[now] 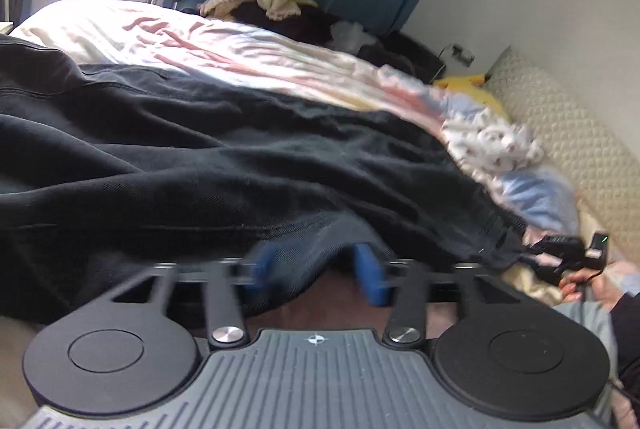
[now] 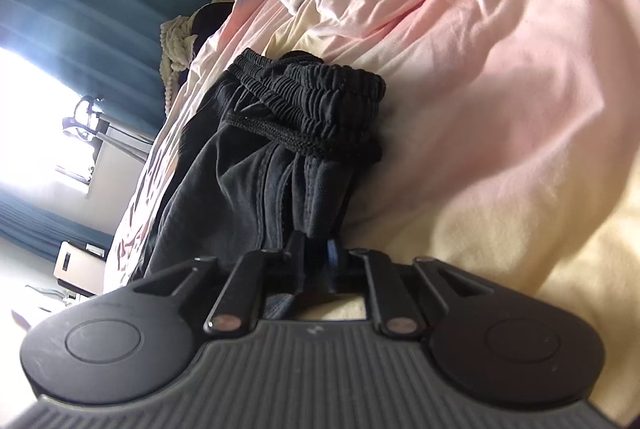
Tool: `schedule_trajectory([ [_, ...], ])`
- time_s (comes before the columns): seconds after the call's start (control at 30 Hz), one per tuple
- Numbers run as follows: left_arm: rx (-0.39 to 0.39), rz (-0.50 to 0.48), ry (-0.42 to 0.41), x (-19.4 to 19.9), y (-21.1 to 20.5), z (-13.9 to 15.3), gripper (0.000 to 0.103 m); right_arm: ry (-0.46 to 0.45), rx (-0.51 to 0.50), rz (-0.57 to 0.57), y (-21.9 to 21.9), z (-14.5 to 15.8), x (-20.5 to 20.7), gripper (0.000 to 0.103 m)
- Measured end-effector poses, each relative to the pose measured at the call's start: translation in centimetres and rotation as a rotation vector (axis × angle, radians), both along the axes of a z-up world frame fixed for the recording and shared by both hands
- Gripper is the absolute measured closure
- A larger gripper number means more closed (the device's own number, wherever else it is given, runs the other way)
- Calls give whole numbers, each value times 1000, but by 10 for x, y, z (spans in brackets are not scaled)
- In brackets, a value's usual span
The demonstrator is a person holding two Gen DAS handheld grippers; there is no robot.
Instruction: Fold clothes
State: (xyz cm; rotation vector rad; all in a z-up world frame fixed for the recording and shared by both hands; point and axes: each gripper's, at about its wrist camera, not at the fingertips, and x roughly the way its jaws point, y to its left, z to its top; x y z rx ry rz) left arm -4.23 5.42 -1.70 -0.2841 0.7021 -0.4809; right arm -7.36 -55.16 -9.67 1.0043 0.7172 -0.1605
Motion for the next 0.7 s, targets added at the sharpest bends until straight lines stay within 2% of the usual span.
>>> schedule_trajectory([
  [0.03,-31,13,-14,-7,9,6,22,-3,2,4,-2,1,-2,66],
  [0.07,-68,43,-19,-14,25,12,22,-8,-5,6,-5,4,-5,56],
  [0.2,-221,169,-34,-39,91,34,13,-64,-10,-8,-17,14,-19,40],
  [0.27,-341,296,8,-45,139,34,11,-77,-12,-17,-20,13,-19,31],
  [0.37,-482,461,103,-51,200,17,10,-88,-12,-37,-23,8,-12,27],
  [0.7,-723,647,366,-23,264,-78,10,-125,-12,-102,-34,-9,9,21],
])
